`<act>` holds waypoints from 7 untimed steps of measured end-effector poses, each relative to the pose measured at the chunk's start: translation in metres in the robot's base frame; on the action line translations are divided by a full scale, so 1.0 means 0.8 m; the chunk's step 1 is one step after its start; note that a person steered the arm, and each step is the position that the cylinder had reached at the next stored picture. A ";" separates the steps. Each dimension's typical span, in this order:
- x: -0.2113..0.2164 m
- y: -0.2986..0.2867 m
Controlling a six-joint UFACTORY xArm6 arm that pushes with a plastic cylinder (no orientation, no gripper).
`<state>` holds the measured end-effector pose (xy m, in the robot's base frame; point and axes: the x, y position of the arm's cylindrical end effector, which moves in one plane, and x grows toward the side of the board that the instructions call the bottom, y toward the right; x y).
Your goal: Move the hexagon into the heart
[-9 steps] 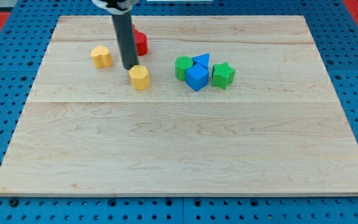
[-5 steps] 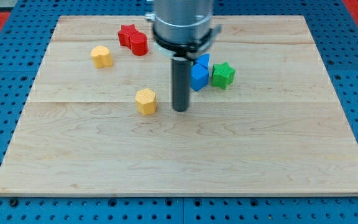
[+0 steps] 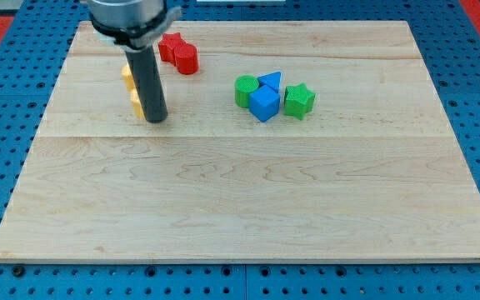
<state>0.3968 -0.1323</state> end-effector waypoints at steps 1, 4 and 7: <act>-0.027 -0.011; 0.039 0.124; -0.005 0.268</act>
